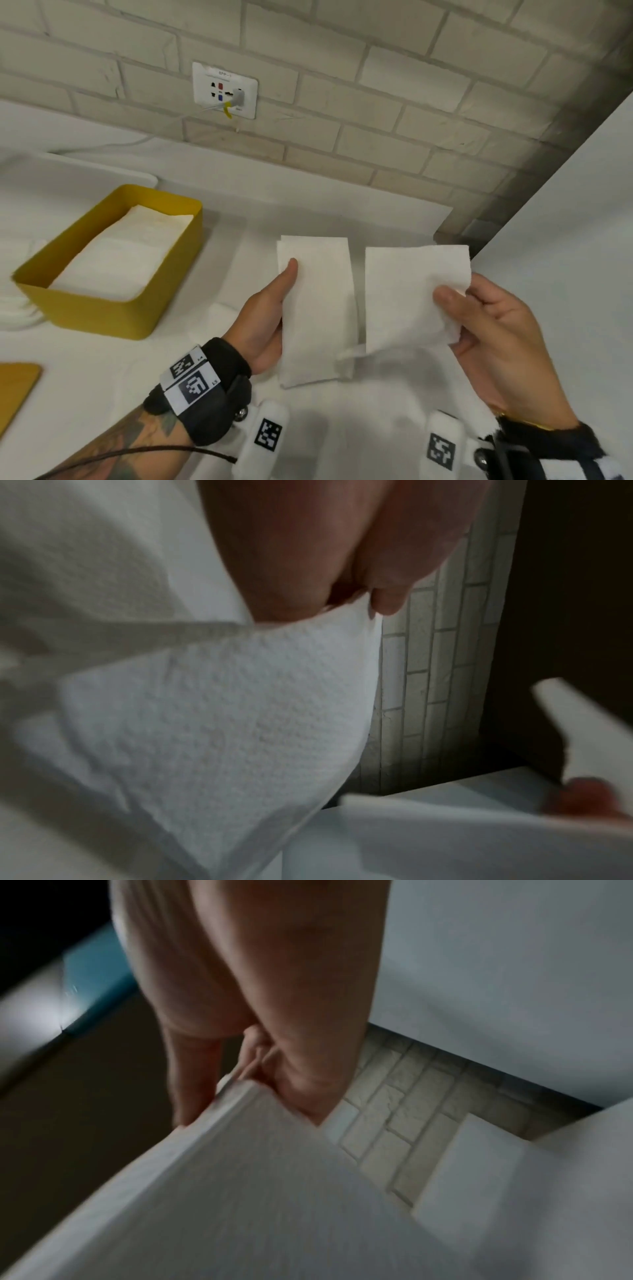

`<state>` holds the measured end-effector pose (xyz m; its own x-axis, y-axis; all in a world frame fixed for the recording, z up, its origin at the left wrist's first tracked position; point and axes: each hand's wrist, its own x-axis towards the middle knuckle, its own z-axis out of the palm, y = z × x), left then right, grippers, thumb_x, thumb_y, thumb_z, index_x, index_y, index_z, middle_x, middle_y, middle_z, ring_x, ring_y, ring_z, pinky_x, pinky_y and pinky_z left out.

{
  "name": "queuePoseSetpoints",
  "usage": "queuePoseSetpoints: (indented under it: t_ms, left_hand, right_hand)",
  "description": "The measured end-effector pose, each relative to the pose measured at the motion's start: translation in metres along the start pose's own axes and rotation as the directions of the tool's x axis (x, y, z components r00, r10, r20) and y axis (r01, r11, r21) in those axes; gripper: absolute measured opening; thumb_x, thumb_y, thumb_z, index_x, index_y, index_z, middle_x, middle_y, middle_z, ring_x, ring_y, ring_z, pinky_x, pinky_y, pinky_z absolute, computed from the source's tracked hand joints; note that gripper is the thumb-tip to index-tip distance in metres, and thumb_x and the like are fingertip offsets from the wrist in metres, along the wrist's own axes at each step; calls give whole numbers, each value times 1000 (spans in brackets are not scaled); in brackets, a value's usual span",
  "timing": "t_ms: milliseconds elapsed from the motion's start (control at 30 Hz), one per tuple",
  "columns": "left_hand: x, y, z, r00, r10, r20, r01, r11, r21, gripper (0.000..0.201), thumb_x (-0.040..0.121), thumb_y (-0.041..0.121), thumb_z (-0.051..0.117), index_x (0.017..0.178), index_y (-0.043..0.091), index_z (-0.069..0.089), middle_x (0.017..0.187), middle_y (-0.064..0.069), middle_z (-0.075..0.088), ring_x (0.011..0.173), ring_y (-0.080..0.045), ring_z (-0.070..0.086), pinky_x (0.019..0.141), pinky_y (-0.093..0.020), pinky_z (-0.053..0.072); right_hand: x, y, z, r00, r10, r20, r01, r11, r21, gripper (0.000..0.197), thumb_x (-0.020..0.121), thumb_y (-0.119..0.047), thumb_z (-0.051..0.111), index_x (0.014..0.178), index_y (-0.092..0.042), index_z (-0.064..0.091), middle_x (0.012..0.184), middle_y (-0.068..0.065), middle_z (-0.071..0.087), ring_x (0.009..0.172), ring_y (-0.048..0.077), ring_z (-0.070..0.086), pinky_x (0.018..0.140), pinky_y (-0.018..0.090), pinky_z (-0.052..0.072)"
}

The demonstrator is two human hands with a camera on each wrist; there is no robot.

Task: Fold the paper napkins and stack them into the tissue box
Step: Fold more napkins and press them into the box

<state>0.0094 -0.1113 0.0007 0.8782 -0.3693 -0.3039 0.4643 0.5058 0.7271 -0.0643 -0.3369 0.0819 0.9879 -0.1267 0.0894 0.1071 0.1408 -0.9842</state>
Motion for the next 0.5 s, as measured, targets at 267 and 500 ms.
queuePoseSetpoints:
  t_ms: [267, 500]
  left_hand:
    - [-7, -11, 12, 998, -6, 67, 6, 1000, -1, 62, 102, 59, 34, 137, 17, 62, 132, -9, 69, 124, -27, 65, 115, -48, 41]
    - [-13, -16, 11, 995, 21, 94, -26, 998, 53, 69, 101, 66, 22, 140, 22, 58, 132, -9, 70, 124, -26, 66, 109, -46, 47]
  right_hand:
    - [25, 18, 36, 994, 95, 51, -92, 994, -60, 26, 79, -16, 72, 104, -11, 77, 108, 12, 77, 98, 25, 75, 79, 32, 61]
    - [35, 46, 54, 981, 175, -87, -188, 967, -170, 19, 93, -9, 69, 111, -8, 73, 105, 7, 78, 102, 24, 74, 94, 40, 57]
